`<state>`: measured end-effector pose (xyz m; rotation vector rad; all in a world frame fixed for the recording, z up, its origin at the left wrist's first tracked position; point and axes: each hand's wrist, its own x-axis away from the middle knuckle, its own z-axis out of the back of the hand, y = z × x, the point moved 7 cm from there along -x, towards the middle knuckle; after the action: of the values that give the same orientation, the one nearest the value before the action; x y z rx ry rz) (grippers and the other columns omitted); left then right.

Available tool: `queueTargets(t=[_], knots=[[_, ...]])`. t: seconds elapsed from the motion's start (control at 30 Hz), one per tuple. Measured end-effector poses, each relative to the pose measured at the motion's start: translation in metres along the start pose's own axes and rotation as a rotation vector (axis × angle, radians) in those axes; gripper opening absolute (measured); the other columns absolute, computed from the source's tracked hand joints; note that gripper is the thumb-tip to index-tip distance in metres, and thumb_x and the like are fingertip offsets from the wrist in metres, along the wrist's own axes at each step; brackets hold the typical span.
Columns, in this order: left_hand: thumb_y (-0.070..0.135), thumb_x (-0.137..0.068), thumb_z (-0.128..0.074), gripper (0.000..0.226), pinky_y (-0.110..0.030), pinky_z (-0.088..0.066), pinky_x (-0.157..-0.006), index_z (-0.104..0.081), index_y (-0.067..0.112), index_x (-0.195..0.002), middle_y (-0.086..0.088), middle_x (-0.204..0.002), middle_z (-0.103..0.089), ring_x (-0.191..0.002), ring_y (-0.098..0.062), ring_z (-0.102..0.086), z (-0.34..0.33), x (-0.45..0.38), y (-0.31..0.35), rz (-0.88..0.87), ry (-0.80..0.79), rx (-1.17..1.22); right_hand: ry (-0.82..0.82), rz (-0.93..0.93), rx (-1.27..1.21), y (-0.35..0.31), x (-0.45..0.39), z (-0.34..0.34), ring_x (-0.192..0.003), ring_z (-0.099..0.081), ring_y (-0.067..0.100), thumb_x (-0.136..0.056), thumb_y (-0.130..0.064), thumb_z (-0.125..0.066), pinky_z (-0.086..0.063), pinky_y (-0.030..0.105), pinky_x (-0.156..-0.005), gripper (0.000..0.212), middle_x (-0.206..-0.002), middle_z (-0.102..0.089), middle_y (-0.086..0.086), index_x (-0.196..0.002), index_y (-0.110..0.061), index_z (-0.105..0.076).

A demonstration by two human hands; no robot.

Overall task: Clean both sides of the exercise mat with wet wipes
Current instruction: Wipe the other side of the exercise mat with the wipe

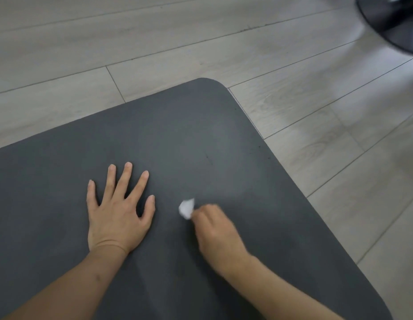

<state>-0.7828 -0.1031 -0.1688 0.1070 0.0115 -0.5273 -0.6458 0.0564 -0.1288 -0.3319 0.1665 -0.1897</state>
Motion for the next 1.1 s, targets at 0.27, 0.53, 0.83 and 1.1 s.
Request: queueTargets(t=[0.27,0.53,0.83,1.1], knots=[[0.059,-0.098,-0.029,0.064,-0.063,-0.009,-0.124,-0.043,0.036,-0.156,-0.001,-0.170,-0.025,-0.159,-0.028,-0.013,0.000,-0.001,0.000,-0.013,-0.003,-0.018,0.182,-0.517,0.211,0.187,-0.034,0.073,-0.076,-0.054,0.041,-0.098,-0.006,-0.051,-0.035,0.038,-0.063,0.010,-0.091,-0.054,0.016,-0.091,-0.003,-0.058],[0.061,-0.096,-0.031,0.067,-0.063,-0.009,-0.124,-0.043,0.036,-0.156,-0.001,-0.170,-0.026,-0.159,-0.029,-0.015,-0.001,0.000,0.000,-0.020,0.002,-0.018,-0.102,0.127,-0.043,-0.012,0.015,-0.009,-0.079,-0.051,0.028,-0.092,-0.005,-0.053,-0.046,0.039,-0.064,0.011,-0.088,-0.053,0.007,-0.093,-0.010,-0.063],[0.063,-0.095,-0.031,0.068,-0.063,-0.008,-0.124,-0.044,0.037,-0.155,0.000,-0.169,-0.027,-0.159,-0.029,-0.015,0.000,-0.001,0.001,-0.010,0.002,-0.014,0.278,-0.532,0.133,0.114,-0.005,0.044,-0.074,-0.051,0.033,-0.090,0.004,-0.055,-0.043,0.042,-0.067,0.011,-0.086,-0.054,0.011,-0.089,-0.006,-0.060],[0.063,-0.095,-0.030,0.066,-0.062,-0.008,-0.125,-0.043,0.039,-0.155,0.001,-0.170,-0.027,-0.159,-0.028,-0.014,0.001,0.000,0.001,-0.009,-0.006,-0.024,0.018,-0.076,0.070,0.064,0.003,0.012,-0.076,-0.051,0.033,-0.084,0.000,-0.063,-0.041,0.040,-0.063,0.010,-0.086,-0.052,0.010,-0.088,-0.009,-0.060]])
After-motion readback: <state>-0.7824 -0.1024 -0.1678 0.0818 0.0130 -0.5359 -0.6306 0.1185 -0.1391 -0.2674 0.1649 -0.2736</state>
